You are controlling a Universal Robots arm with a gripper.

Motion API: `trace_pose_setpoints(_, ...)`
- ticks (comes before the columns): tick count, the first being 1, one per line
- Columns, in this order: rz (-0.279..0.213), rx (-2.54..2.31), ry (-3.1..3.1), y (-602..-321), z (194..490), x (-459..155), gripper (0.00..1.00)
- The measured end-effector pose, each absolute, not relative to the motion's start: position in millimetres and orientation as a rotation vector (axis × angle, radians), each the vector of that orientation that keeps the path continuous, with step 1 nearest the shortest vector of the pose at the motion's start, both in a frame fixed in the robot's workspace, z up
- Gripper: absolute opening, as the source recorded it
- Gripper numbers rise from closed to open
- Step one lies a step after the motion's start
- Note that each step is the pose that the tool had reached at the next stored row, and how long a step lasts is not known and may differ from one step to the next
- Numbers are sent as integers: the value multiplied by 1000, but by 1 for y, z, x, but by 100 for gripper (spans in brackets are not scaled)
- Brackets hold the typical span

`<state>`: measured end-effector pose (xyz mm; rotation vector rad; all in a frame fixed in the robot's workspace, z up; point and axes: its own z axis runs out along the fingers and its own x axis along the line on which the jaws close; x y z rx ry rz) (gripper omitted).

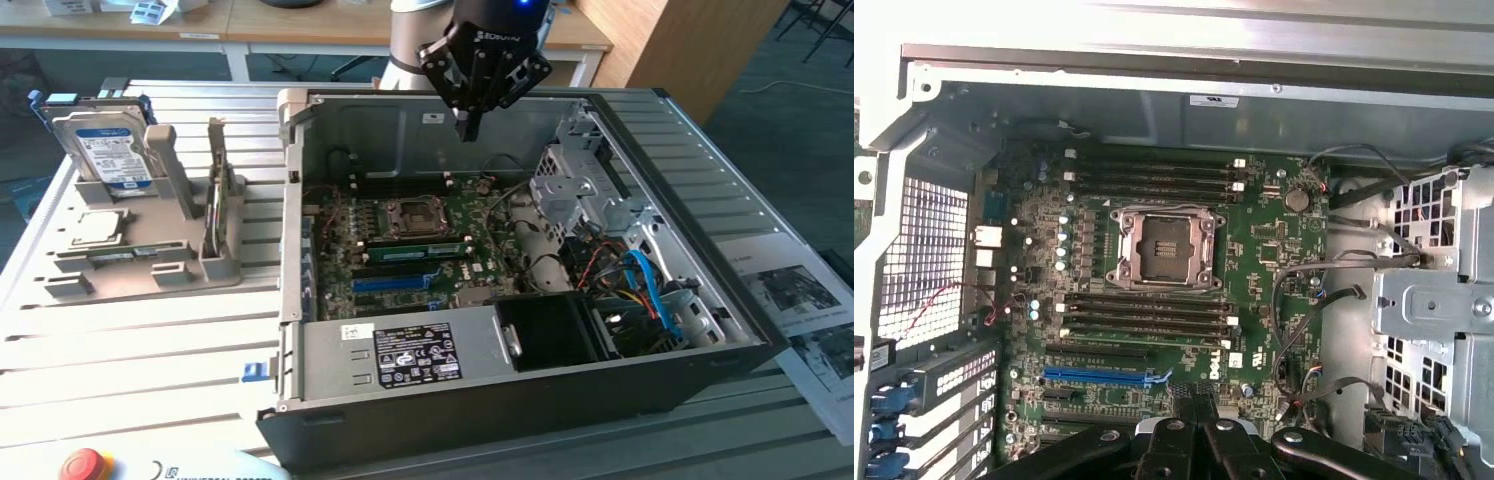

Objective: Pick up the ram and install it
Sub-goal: 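Press down the ram until it locks into place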

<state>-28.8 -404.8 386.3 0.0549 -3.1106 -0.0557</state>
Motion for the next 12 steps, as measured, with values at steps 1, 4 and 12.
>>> trace_pose_setpoints(1, -56, 54, -3111, -405, 386, -29, 10)
trace_pose_setpoints(4, -56, 16, -3111, -405, 386, -29, 10)
trace_pose_setpoints(12, -57, -6, -3112, -405, 386, -29, 10)
